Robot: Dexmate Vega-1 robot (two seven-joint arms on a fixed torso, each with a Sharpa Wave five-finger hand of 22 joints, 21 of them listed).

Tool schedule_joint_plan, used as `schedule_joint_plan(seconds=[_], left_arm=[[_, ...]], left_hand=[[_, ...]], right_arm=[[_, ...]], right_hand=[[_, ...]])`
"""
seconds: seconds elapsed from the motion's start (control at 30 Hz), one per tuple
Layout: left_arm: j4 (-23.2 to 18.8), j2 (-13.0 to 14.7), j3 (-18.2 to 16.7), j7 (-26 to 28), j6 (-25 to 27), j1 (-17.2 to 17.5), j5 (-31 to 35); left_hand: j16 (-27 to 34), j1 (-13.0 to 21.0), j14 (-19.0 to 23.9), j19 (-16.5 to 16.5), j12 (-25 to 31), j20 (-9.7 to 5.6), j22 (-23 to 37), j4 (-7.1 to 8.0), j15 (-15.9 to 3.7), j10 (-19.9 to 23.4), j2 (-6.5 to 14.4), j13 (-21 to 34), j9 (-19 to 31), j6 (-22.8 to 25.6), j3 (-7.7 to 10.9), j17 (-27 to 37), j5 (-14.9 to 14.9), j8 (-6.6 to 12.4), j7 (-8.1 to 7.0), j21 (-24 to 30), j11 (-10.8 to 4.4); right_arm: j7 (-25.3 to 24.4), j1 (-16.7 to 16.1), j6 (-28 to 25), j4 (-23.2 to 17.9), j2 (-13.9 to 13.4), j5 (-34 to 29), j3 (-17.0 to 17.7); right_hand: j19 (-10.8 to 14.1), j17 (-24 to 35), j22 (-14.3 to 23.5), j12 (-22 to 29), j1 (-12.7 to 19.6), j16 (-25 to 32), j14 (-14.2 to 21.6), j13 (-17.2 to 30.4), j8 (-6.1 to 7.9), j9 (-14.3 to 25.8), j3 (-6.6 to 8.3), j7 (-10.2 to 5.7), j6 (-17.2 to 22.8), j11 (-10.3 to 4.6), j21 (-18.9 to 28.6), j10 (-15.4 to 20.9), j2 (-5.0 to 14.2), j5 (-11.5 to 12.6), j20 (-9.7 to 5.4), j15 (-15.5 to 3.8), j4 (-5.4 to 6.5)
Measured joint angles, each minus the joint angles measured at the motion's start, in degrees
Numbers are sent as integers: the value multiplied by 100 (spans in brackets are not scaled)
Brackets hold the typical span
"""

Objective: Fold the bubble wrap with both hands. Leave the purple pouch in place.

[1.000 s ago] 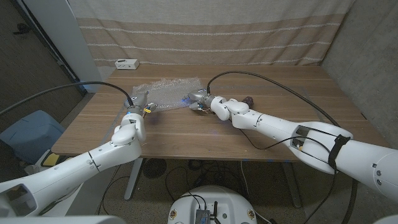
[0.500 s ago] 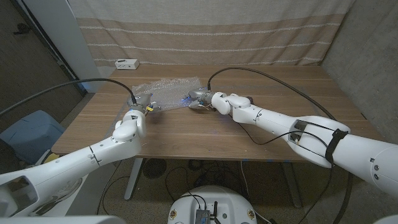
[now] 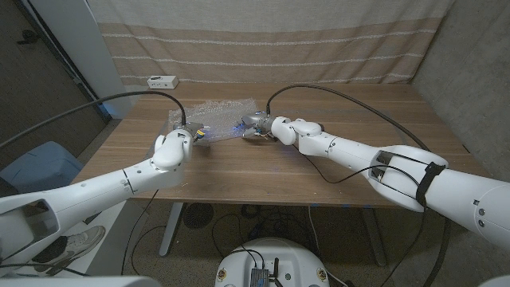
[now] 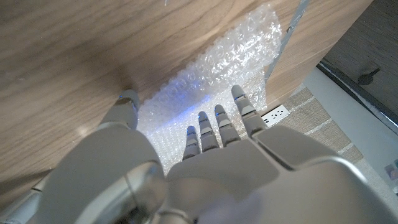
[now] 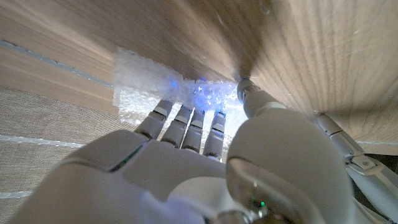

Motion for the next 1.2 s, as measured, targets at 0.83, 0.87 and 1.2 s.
schedule_joint_plan(seconds=[0.83,0.87,1.2], left_arm=[[1083,-579,-150,181,-2,773,3188],[1083,-579,-150,225,-15,773,3213],[1235,-568,-418,1145,-830,992,4100]], left_hand=[[777,4341,4163,1999,1320,-1419,523,-19,-963,4095,777,93,125,4216,873,67,595,1081,-1213,2371,-779],[766,4341,4170,1982,1299,-1431,520,-11,-970,4080,777,92,125,4302,863,67,595,1058,-1121,2371,-795],[637,4355,4181,1517,1190,-1393,421,50,-981,3972,790,105,110,4914,756,67,595,879,-428,2415,-902]], right_arm=[[-125,-49,-25,-261,-152,34,-2],[-125,-51,-25,-270,-157,34,-2],[-27,-70,-95,-417,-243,-46,-17]], right_hand=[[2,-27,-2,-27,-86,0,-1,-28,-1,0,24,-1,0,-1,-41,0,44,0,-4,-2,24],[2,-27,-2,-27,-87,0,-1,-27,-1,0,24,0,1,-1,-41,0,43,0,-4,-2,24],[-33,-28,0,-27,-154,-1,-2,-27,-1,-1,24,10,53,-1,-41,0,22,0,31,-1,24]])
